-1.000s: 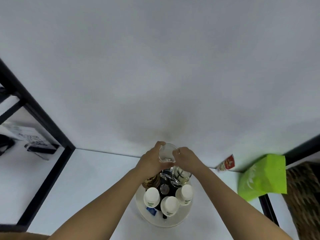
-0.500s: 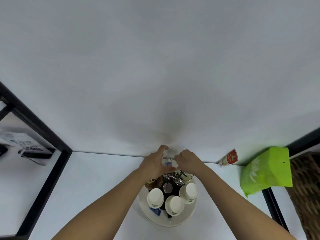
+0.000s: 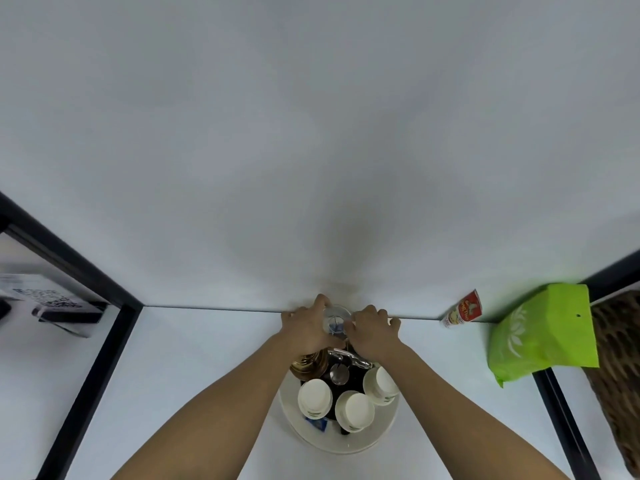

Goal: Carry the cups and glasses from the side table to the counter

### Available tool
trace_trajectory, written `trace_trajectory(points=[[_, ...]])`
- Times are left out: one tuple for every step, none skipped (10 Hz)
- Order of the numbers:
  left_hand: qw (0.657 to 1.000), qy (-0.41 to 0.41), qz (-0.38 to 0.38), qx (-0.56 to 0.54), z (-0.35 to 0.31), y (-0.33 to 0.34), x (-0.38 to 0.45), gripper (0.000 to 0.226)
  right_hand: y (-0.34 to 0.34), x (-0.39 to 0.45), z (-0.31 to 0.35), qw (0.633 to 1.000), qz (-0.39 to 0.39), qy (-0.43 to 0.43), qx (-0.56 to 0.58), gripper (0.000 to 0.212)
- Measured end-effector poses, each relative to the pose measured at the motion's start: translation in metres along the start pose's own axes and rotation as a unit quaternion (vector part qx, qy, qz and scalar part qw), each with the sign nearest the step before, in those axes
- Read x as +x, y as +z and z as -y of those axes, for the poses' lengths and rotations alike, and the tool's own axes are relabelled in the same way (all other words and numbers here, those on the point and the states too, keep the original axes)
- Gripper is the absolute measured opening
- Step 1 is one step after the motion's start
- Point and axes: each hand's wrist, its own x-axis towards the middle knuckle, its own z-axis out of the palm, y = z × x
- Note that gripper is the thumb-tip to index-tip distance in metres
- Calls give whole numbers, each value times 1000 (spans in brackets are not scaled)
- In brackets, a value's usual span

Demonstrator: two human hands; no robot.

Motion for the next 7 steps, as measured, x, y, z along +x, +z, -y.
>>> trace_trajectory(points=[[1000, -15, 13, -21, 2, 2, 2, 76, 5, -1, -2, 1000, 1, 4, 13, 43], [999, -25, 10, -30, 3, 0, 2, 77, 3, -1, 1, 1000, 0, 7, 24, 43], [999, -33, 13, -26, 0, -3, 0, 91, 0, -3, 2, 1000, 7, -1, 11, 45], [998, -20, 16, -58, -7, -11, -4, 112, -4, -7, -2, 1000, -1, -16, 16, 47], [996, -3, 6, -91, -17, -28, -13, 109, -18, -12, -4, 999, -17, -36, 24, 47], [995, 9, -16, -93, -27, -47, -26, 97, -37, -18, -2, 997, -43, -64, 31, 48], [996, 18, -57, -66, -41, -61, -41, 79, -55, -26, -2, 993, -41, -99, 44, 47]])
